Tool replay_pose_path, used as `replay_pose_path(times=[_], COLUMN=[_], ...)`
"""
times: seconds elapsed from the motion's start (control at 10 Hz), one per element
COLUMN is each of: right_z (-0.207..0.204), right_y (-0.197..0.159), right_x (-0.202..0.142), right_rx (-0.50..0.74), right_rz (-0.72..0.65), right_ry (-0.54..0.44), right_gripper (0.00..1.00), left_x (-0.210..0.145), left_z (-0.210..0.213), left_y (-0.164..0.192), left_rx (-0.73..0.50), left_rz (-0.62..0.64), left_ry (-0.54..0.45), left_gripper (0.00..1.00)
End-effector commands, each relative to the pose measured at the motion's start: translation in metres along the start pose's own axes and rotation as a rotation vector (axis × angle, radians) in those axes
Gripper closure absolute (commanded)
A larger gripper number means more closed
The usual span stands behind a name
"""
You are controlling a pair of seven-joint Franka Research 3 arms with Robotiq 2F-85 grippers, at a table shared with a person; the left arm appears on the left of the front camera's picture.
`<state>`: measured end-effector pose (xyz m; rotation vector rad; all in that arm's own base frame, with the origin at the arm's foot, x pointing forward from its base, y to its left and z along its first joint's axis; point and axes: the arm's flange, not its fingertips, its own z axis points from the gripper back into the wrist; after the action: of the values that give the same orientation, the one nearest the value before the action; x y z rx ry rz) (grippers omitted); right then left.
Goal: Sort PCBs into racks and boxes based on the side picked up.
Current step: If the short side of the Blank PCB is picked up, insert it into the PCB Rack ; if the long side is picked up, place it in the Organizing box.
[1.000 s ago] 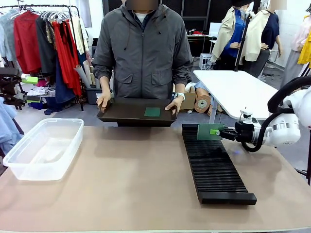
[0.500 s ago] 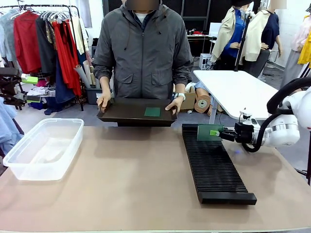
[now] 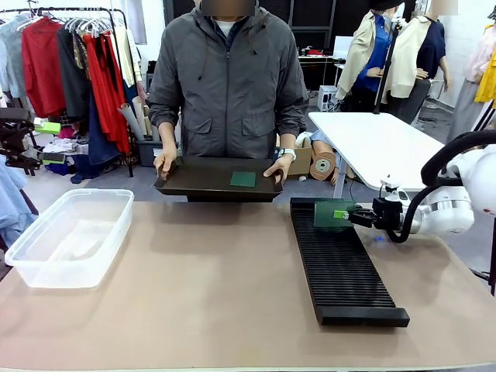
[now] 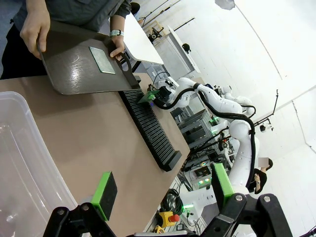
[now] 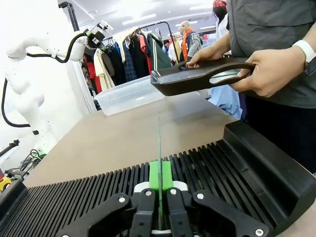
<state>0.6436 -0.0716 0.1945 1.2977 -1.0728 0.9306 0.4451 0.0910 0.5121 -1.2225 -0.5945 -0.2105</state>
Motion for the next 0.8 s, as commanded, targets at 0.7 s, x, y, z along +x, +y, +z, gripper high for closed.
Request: replay_pose_path(times=[0.7], right_z=[-0.0039], right_y=[-0.0075], right_x=[-0.0022], right_rx=[0.009], right_rz=[-0.026], right_ry=[0.008], right_gripper=[1.0], left_x=[0.0002], left_z=[0.0007], left_y=[-0.0038], left_rx=[0.009], left_rz=[0.01], left_ry=[0.008], left_gripper=[0.0])
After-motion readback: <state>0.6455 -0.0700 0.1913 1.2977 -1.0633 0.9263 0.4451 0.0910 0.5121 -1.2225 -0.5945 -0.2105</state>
